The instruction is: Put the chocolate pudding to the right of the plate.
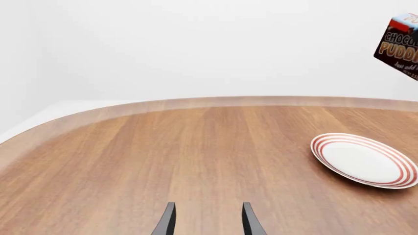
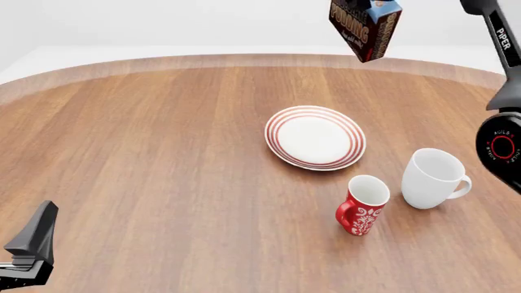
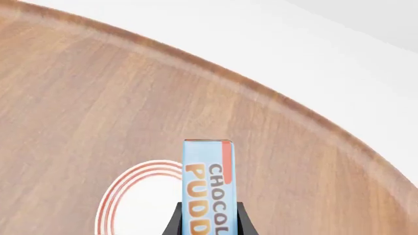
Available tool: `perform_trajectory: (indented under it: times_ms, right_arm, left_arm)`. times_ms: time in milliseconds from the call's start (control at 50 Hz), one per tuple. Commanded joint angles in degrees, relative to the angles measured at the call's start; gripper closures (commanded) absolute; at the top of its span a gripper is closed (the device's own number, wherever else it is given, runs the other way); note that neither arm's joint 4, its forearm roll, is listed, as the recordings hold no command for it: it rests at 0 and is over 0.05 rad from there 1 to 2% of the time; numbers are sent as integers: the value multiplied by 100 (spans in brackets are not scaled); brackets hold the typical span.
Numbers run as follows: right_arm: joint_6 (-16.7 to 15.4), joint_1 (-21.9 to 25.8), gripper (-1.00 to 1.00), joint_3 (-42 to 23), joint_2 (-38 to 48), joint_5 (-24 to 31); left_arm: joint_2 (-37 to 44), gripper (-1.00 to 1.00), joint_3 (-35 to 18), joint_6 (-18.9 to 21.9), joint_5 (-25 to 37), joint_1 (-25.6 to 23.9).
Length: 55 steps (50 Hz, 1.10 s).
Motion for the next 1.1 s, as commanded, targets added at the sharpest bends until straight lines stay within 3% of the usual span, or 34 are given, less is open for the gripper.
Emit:
perform_trajectory:
  times_ms: [20,120,140,300,340,780,840,960,1100]
  right_arm:
    - [293,-497,100,-1500,950,707]
    - [270,-613,100,-1541,1003,744]
    - [455,-762,100,-1500,1043,749]
    - [455,-969,100,-1563,1167,760]
    - [596,-1084,100,-1597,1259,761]
    - [546,-1615,100,-1607,1876,511]
    - [546,-1600,100,-1403,1814,392]
    - [587,-1636,100,15,1278,-389]
    - [599,-1644,100,468,1150,-633]
  left_arm:
    - [0,-100,0,0,0,0]
    - [0,-100,0,0,0,0]
    - [0,-100,0,0,0,0]
    - [0,-100,0,0,0,0]
    - [0,-100,0,0,0,0]
    - [0,-100,0,0,0,0]
    - [0,-100,0,0,0,0]
    - [0,-100,0,0,0,0]
    - [0,-100,0,0,0,0]
